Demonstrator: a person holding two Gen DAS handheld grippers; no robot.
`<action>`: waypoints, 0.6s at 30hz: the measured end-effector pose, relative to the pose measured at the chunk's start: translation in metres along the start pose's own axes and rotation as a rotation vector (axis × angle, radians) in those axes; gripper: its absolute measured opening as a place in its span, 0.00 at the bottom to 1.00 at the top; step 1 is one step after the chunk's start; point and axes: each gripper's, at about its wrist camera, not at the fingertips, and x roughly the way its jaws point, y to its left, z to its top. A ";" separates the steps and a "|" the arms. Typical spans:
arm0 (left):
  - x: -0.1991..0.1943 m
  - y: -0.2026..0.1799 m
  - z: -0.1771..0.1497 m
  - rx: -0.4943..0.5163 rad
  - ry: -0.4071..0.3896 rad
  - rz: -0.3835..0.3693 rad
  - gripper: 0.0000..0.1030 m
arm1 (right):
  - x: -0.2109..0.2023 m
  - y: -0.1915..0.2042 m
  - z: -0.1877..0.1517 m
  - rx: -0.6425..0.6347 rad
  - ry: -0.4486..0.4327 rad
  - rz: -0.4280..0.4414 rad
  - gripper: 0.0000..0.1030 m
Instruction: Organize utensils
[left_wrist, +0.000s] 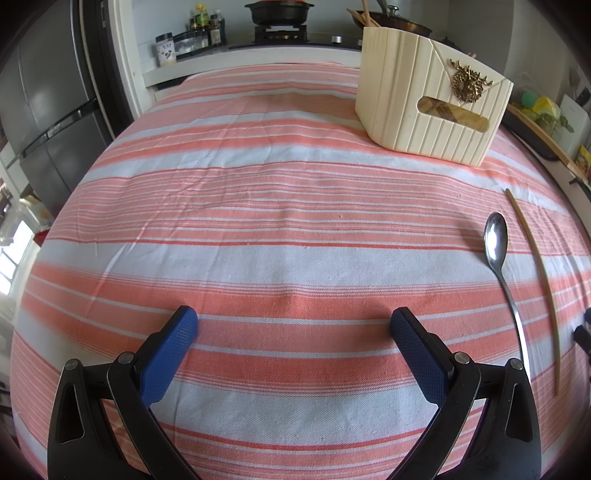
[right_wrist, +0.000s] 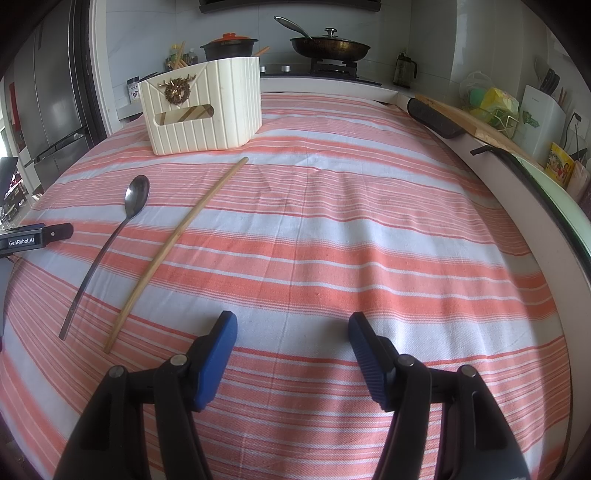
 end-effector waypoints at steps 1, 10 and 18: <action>0.000 0.000 0.000 0.000 0.000 0.000 1.00 | 0.000 0.000 0.000 0.000 0.000 0.000 0.62; 0.000 0.000 0.000 0.000 0.000 0.000 1.00 | 0.000 -0.001 0.000 0.003 0.006 0.010 0.63; 0.001 -0.001 0.001 -0.004 0.001 0.005 1.00 | 0.001 0.013 0.047 0.016 0.139 0.110 0.63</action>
